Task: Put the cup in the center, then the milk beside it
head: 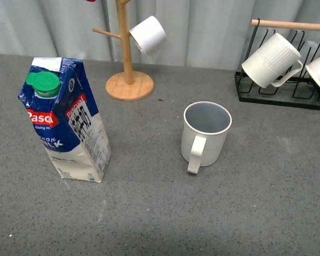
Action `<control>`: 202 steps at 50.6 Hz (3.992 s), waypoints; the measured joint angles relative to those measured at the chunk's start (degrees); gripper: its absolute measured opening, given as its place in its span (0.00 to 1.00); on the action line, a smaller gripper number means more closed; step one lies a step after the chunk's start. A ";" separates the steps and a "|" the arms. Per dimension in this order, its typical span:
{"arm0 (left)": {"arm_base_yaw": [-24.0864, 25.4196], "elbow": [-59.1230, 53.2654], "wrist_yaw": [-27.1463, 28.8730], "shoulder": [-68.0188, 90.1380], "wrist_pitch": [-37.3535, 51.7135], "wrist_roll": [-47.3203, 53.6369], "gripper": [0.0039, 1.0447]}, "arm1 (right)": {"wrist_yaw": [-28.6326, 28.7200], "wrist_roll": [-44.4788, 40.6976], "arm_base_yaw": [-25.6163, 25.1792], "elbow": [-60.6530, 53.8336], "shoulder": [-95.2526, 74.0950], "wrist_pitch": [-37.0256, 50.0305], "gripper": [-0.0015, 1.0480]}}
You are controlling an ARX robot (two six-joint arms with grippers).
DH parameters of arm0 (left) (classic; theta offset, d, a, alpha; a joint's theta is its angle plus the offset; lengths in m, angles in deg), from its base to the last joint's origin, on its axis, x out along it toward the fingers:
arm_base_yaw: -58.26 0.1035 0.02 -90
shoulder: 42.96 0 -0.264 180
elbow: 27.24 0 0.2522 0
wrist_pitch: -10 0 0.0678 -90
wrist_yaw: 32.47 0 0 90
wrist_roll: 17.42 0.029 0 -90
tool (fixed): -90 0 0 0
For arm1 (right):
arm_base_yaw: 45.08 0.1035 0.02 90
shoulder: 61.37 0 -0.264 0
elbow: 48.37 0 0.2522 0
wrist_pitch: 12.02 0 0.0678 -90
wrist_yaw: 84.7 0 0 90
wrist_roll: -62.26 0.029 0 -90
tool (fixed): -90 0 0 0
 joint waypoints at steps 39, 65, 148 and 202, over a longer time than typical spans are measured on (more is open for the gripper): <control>0.00 0.00 0.02 0.00 0.00 0.00 0.94 | 0.04 0.00 0.00 0.00 4.07 -2.58 0.91; 3.37 1.05 -6.27 43.45 29.09 0.22 0.94 | 0.02 0.00 0.00 0.00 4.11 -2.58 0.91; -8.68 16.68 -5.07 87.60 47.58 0.44 0.94 | 0.04 0.02 0.00 0.00 4.11 -2.58 0.91; -19.32 24.55 1.09 93.37 50.25 -3.58 0.04 | 0.04 0.02 0.00 0.00 4.11 -2.58 0.91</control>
